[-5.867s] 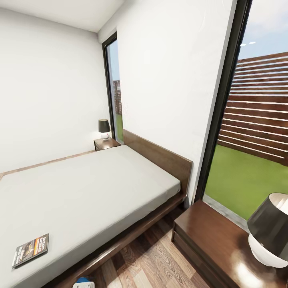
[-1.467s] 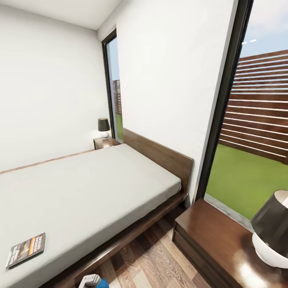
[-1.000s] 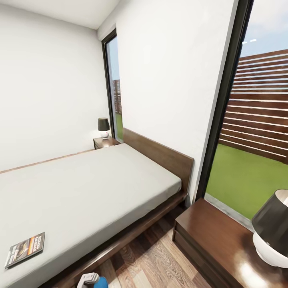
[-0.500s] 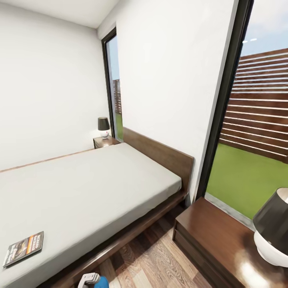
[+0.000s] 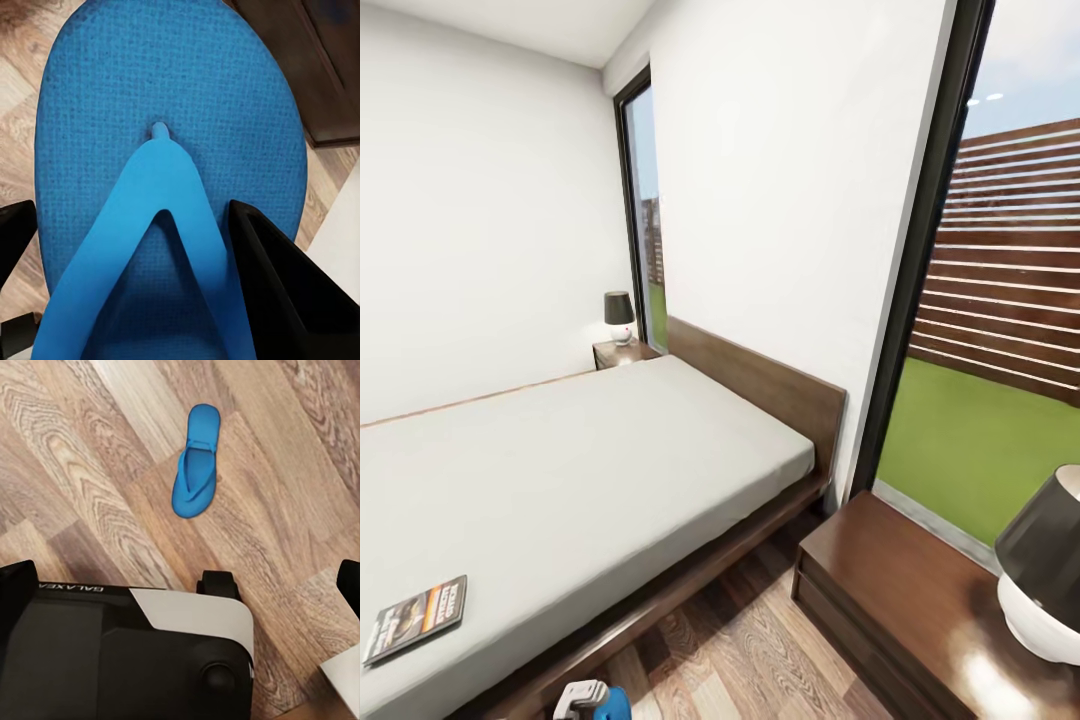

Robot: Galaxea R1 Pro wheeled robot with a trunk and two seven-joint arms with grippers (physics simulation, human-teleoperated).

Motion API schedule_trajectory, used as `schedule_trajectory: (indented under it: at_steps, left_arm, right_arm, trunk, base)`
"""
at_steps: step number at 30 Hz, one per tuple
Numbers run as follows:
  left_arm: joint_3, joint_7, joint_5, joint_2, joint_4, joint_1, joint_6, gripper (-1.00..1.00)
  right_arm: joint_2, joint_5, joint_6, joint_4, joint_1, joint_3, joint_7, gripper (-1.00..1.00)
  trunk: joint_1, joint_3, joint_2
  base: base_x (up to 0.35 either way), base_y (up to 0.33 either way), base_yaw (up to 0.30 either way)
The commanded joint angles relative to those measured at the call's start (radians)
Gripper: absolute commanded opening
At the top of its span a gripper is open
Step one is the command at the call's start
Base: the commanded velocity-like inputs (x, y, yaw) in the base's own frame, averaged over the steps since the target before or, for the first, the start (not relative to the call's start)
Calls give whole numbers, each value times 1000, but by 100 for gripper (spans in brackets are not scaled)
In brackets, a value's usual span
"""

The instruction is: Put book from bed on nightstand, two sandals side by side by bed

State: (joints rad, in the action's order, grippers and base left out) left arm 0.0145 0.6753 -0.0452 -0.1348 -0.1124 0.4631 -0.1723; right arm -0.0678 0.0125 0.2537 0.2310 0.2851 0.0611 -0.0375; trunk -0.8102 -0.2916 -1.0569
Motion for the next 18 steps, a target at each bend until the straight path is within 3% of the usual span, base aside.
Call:
schedule_trajectory:
  at_steps: [1,18]
  left_arm:
    - [2,4,-3,0,-2,0,-8,-100]
    - [-4,15,-3,2,-17,4,-13,-100]
  right_arm:
    - [0,1,7,2,0,6,-4,100]
    - [-1,1,6,1,0,8,-4,100]
  trunk:
    - [-4,-4,-8]
    - [-69,-58,-127]
  base:
    - [0,0,0]
    - [0,0,0]
